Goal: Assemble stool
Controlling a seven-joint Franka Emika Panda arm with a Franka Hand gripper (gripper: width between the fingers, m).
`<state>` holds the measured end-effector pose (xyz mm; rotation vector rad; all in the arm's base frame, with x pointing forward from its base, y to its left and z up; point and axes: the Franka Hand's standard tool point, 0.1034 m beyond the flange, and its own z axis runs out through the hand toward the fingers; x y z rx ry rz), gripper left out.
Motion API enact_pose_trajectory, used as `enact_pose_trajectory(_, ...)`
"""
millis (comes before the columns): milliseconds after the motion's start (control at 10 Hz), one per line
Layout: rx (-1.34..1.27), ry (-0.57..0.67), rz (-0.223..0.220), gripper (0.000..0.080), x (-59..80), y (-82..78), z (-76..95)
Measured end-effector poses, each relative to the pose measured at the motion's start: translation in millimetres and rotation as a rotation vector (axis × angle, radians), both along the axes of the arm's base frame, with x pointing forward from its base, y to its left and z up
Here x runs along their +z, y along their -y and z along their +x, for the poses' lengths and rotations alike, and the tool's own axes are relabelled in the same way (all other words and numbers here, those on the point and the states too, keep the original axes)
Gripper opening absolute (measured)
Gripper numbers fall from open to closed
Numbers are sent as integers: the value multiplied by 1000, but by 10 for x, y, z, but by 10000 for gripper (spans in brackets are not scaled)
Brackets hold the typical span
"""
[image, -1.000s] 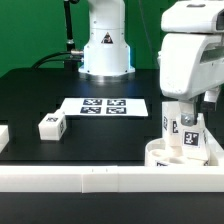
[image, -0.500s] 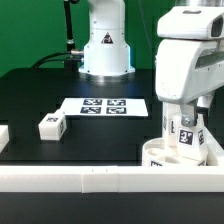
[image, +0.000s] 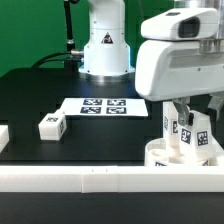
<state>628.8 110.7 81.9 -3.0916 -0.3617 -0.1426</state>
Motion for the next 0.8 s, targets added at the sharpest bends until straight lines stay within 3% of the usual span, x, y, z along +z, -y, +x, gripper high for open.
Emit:
enact_pose_trajectory(200, -331, 14, 58, 334, -8, -14, 14)
enact_pose_trajectory(800, -884, -18, 121, 334, -4, -11, 15)
